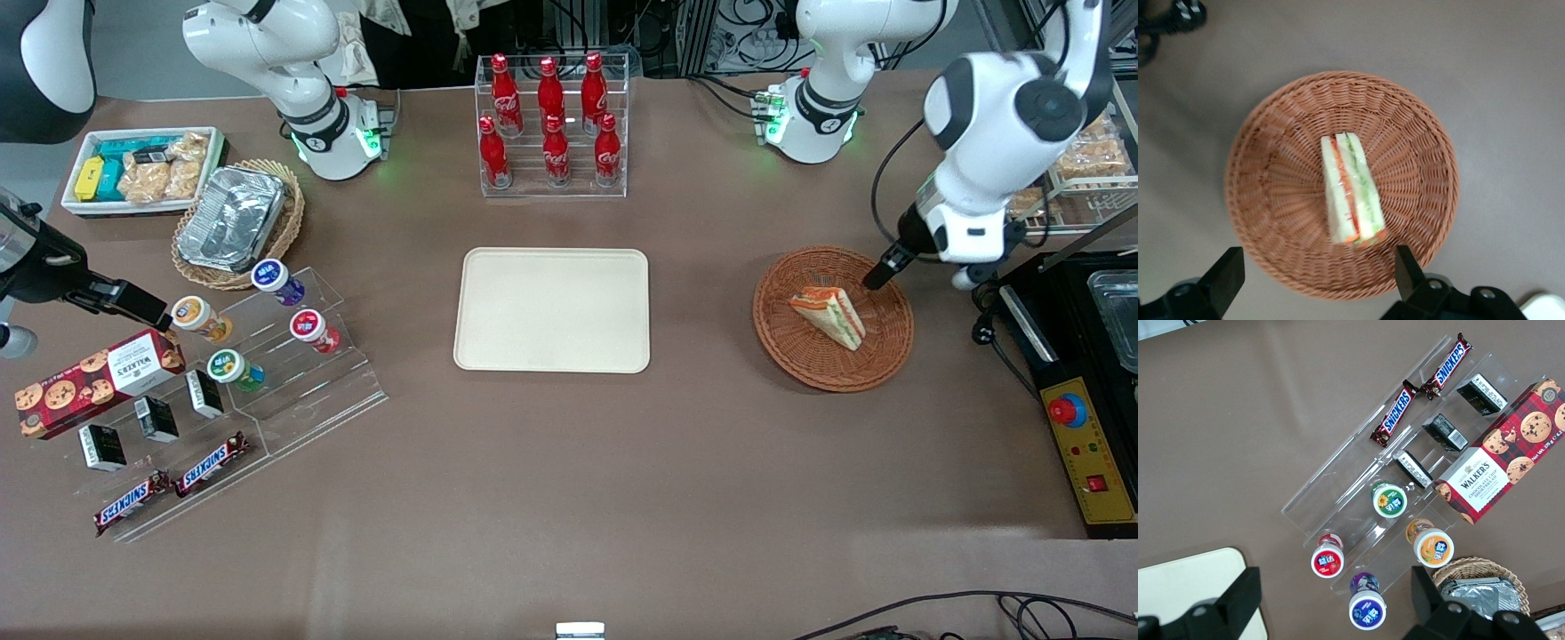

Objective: Place sandwich from basket to tray
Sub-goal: 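Lower the open left gripper around the sandwich's upright edge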

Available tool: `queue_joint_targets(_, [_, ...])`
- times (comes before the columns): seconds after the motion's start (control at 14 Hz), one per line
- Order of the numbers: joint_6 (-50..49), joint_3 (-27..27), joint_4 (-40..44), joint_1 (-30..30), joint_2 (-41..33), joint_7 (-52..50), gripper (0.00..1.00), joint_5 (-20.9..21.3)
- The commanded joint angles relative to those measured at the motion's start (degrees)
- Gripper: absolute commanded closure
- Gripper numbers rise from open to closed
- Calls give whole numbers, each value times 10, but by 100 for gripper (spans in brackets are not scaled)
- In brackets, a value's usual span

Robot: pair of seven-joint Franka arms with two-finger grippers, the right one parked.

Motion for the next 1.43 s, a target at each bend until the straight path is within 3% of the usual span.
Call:
queue_joint_targets(0.0, [37, 1, 5, -8, 43, -40, 0, 5])
queue_joint_targets(0.36, [171, 1, -66, -12, 62, -101, 0, 5])
queue_joint_targets(1.36, [201, 2, -65, -37, 103, -151, 0, 5])
